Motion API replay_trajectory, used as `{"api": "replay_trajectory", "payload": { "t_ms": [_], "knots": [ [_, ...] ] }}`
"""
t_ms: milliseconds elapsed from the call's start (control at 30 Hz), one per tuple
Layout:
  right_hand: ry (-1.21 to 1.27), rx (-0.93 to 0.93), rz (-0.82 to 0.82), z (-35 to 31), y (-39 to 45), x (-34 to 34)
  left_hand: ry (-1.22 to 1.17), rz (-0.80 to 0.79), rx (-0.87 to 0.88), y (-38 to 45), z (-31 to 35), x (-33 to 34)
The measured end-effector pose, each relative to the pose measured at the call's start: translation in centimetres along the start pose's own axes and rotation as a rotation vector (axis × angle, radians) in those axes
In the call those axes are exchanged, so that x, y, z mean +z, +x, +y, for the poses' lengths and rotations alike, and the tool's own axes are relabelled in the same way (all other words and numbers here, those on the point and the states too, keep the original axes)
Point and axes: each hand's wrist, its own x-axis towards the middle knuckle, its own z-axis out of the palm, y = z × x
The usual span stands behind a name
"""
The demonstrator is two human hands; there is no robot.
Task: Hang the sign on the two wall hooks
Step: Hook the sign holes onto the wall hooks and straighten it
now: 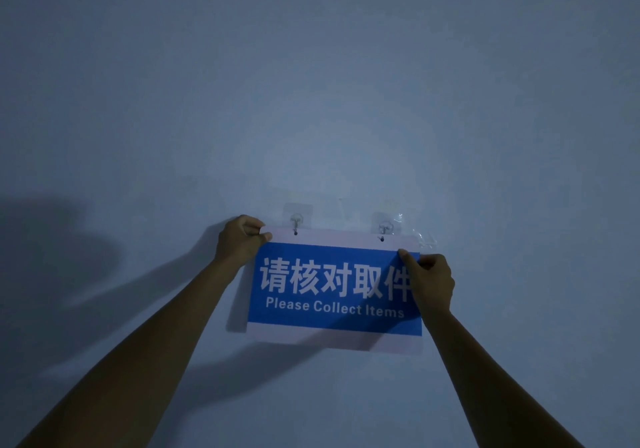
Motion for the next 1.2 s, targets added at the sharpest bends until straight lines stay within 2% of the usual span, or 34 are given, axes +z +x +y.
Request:
{"api": "replay_trajectory", "payload": {
  "t_ms": [267, 400, 533, 700, 833, 1033, 1200],
  "knots": [
    [-0.031, -0.033, -0.008, 0.4, 0.0, -0.1, 0.126, 0.022, -0.070, 0.4, -0.1, -0.4],
    [-0.105, -0.065, 0.002, 0.3, -0.4, -0.3, 0.057, -0.033, -0.172, 0.3, 0.1, -0.3],
    [-0.186, -0.066, 0.026, -0.1, -0.3, -0.2, 0.193, -0.044, -0.114, -0.3, 0.5, -0.1],
    [-0.193, -0.014, -0.001, -0.7, -0.1, -0.7, 0.398, -0.177, -0.128, -1.4, 0.6, -0.5],
    [-0.257, -0.006, -0.046, -0.6, -0.4, -1.4, 0.389, -0.177, -0.144, -2.3, 0.3, -0.7],
    [-0.290, 0.026, -0.079, -0.8, -1.2, -1.6, 0.464, -0.173, -0.051, -3.0, 0.4, -0.7],
    [-0.270, -0.002, -0.085, -1.7, -2.1, -1.6, 0.421, -0.181, -0.011, -3.7, 0.1, -0.3]
  ]
}}
